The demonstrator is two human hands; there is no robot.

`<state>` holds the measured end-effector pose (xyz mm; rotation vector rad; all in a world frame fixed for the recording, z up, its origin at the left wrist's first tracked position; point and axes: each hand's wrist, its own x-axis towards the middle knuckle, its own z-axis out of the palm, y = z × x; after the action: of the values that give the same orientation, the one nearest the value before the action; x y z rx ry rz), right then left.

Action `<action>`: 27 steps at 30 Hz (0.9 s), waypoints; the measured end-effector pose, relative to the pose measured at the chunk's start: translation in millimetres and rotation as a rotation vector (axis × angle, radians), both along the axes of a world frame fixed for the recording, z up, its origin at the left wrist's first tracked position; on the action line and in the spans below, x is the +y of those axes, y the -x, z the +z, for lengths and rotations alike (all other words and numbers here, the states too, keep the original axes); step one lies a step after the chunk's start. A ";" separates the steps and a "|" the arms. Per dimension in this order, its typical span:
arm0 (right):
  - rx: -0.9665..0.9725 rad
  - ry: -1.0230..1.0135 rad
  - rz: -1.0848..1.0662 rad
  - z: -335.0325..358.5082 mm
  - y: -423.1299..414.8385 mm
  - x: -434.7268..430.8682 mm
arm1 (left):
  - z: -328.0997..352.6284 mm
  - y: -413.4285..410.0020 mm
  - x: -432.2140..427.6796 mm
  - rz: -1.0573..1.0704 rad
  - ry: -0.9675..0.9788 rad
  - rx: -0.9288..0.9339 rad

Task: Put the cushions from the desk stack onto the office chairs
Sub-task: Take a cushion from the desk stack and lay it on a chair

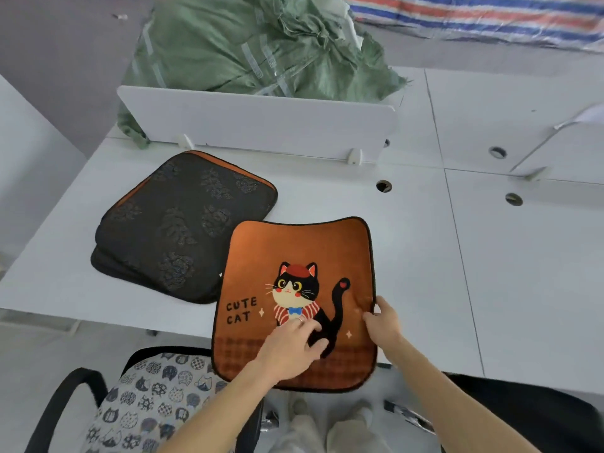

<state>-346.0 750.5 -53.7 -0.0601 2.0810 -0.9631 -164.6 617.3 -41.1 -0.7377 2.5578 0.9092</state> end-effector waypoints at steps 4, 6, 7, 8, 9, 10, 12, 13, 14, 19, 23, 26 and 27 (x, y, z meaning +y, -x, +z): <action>0.103 -0.087 -0.015 -7.9 -0.2 56.8 | -27.1 -20.6 -29.3 0.443 0.161 -0.008; 0.099 -0.148 -0.052 -14.7 -3.7 83.5 | -35.7 -32.2 -40.5 0.638 0.103 -0.097; 0.103 -0.177 -0.061 -15.1 -5.0 93.7 | -39.2 -36.2 -44.8 0.668 0.076 -0.133; 0.105 -0.207 -0.077 -15.5 -7.9 104.9 | -42.3 -38.3 -46.5 0.654 0.059 -0.156; 0.105 -0.231 -0.093 -15.4 -10.6 113.3 | -45.6 -39.1 -47.3 0.638 0.030 -0.171; 0.102 -0.248 -0.109 -15.1 -14.1 120.9 | -46.9 -37.6 -45.5 0.636 -0.020 -0.173; 0.091 -0.280 -0.177 -14.8 -23.4 134.8 | -51.8 -29.0 -39.6 0.638 -0.127 -0.173; 0.086 -0.299 -0.204 -15.3 -29.4 139.6 | -51.9 -24.9 -37.1 0.633 -0.159 -0.188; 0.083 -0.319 -0.239 -15.3 -34.7 145.6 | -52.9 -17.6 -34.4 0.595 -0.180 -0.204; 0.090 -0.369 -0.358 -12.1 -51.2 169.8 | -57.5 11.1 -10.8 0.358 -0.240 -0.261; 0.156 -0.364 -0.449 -2.5 -67.5 190.0 | -45.4 40.4 25.4 0.376 -0.135 -0.152; 0.208 -0.348 -0.555 9.2 -73.1 214.6 | -36.2 62.6 61.0 0.381 -0.172 -0.067; 0.218 -0.344 -0.592 12.4 -74.0 222.7 | -34.3 68.9 71.2 0.371 -0.179 -0.058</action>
<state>-272.0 973.2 -41.3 0.6898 2.4997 -0.9433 -233.5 688.5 -75.4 -1.1869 2.2895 1.1896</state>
